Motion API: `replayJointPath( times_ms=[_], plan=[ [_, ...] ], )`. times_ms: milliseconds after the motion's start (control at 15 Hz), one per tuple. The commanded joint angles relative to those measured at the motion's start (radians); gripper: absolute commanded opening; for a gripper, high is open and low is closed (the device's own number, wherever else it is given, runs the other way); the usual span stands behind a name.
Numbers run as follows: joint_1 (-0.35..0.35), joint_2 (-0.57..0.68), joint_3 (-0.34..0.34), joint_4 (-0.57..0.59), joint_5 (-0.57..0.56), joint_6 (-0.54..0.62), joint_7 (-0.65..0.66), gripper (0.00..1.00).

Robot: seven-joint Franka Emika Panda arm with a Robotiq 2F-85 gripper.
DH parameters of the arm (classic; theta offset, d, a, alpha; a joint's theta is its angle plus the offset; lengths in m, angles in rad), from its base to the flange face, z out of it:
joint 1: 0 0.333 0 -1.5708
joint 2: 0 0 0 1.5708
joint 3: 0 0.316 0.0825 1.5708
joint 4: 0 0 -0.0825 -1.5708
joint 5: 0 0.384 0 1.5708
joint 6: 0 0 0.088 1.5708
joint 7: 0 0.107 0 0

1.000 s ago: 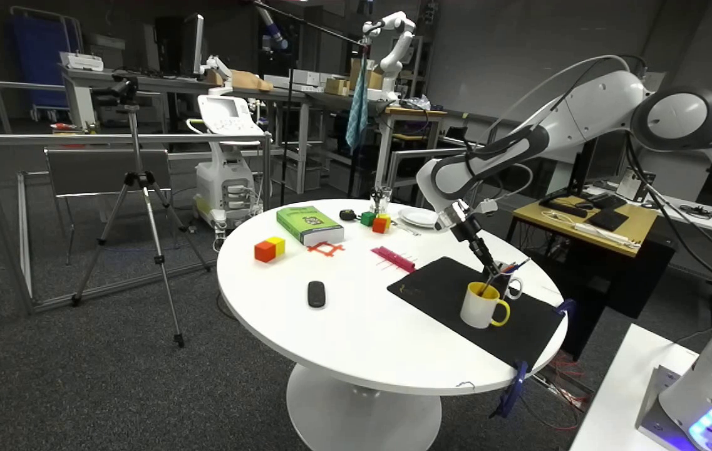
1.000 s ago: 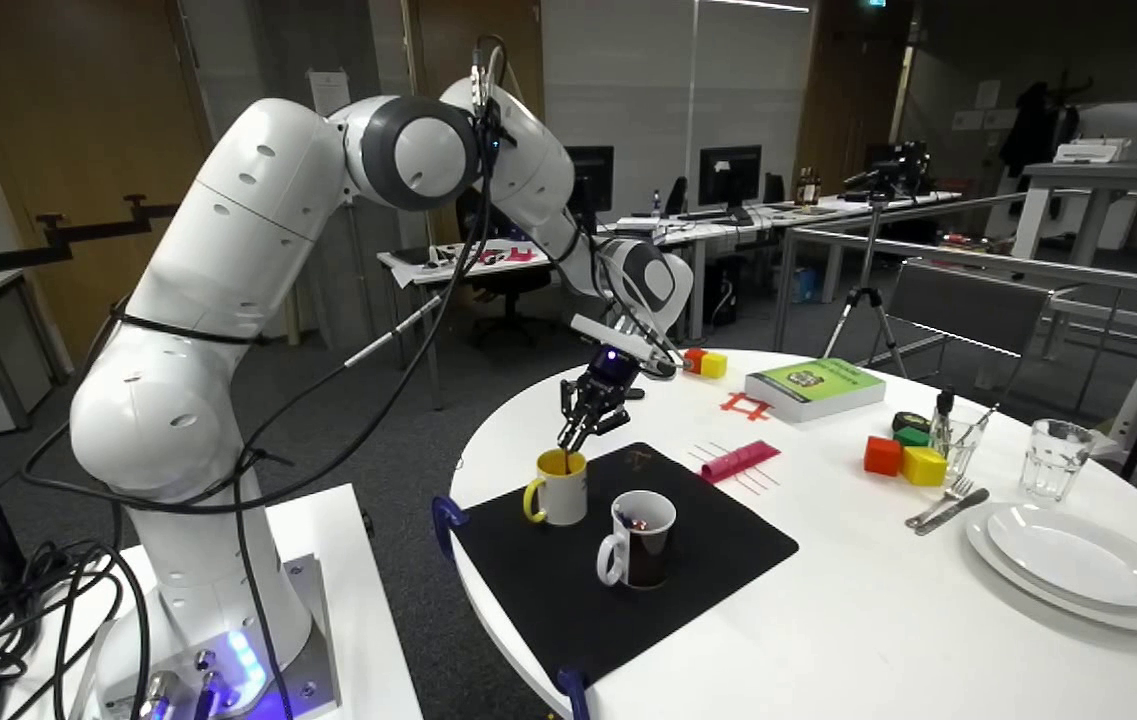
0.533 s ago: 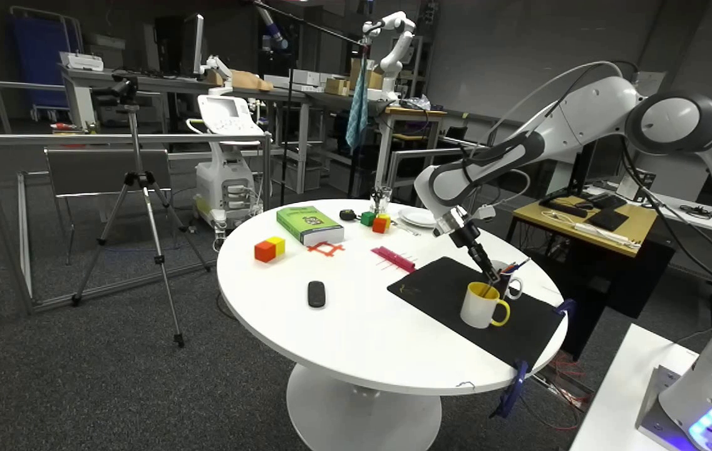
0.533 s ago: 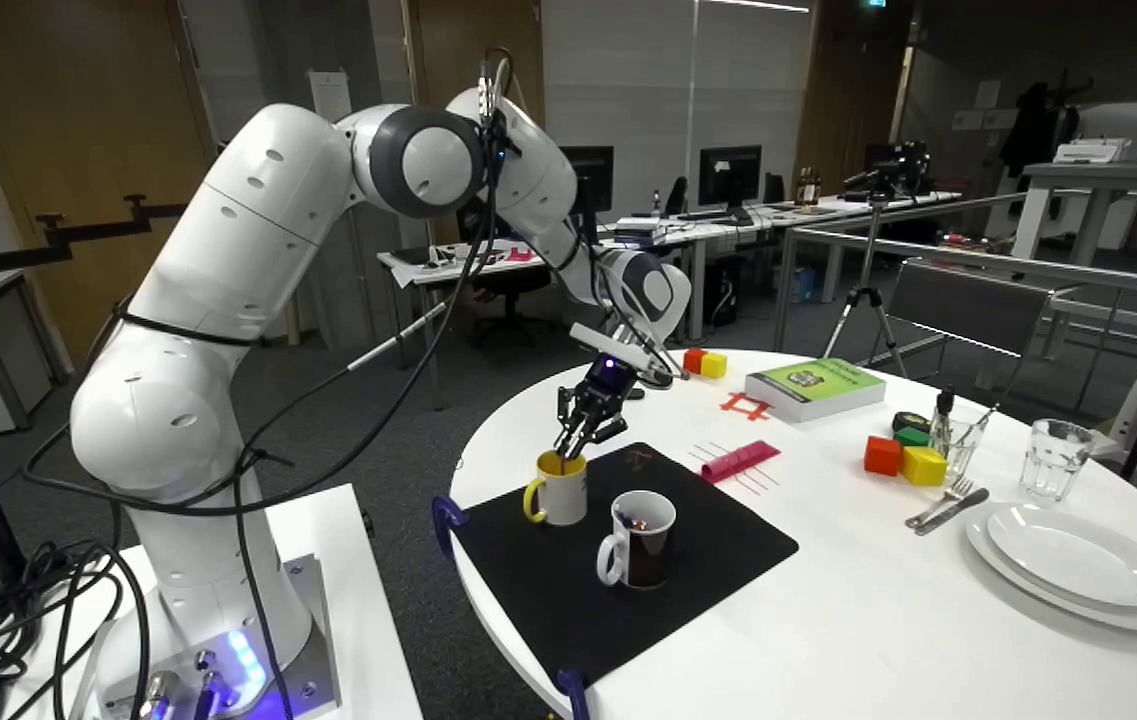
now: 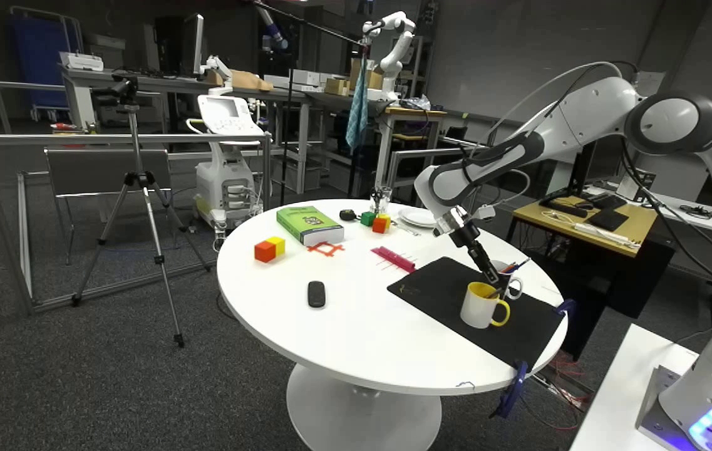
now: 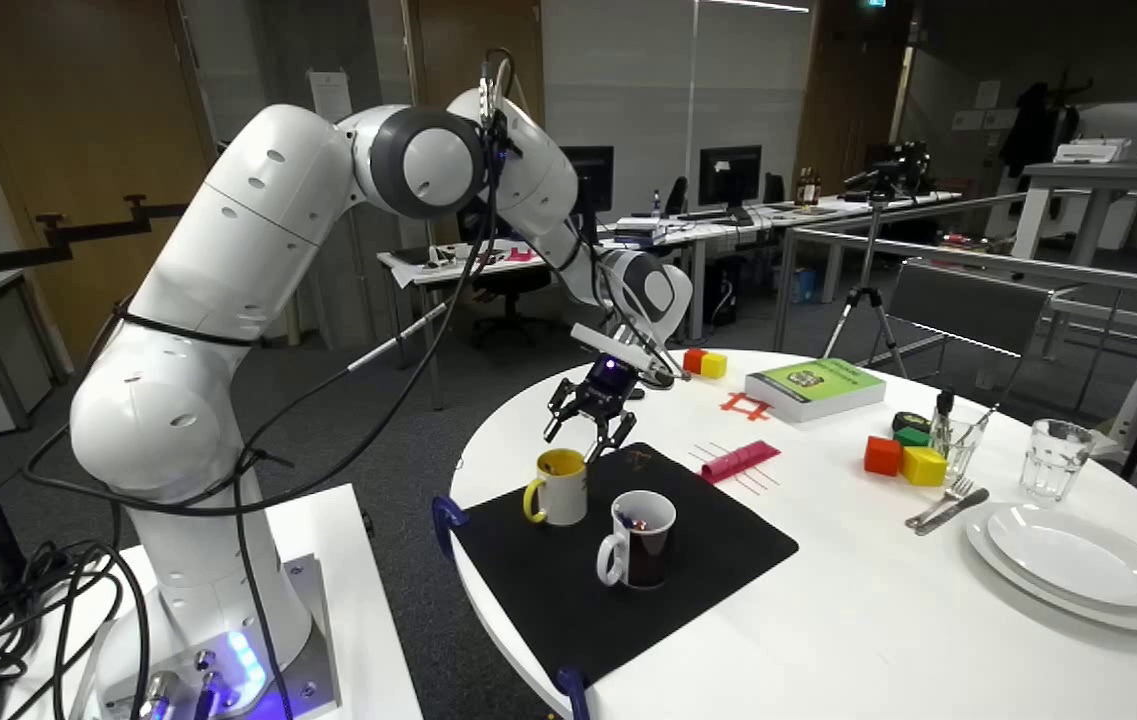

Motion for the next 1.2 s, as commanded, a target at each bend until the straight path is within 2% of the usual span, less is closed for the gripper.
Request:
replayJointPath(
  times_ms=[0, 200, 733, 1133],
  plan=[
    [-0.017, -0.025, 0.001, 0.014, 0.015, -0.016, 0.008, 1.00],
    [-0.027, -0.047, -0.010, 0.017, -0.002, -0.032, -0.010, 1.00],
    [-0.078, -0.089, -0.024, -0.021, -0.095, -0.085, -0.158, 1.00],
    [-0.114, -0.125, -0.044, -0.064, -0.164, -0.084, -0.191, 1.00]
  ],
)
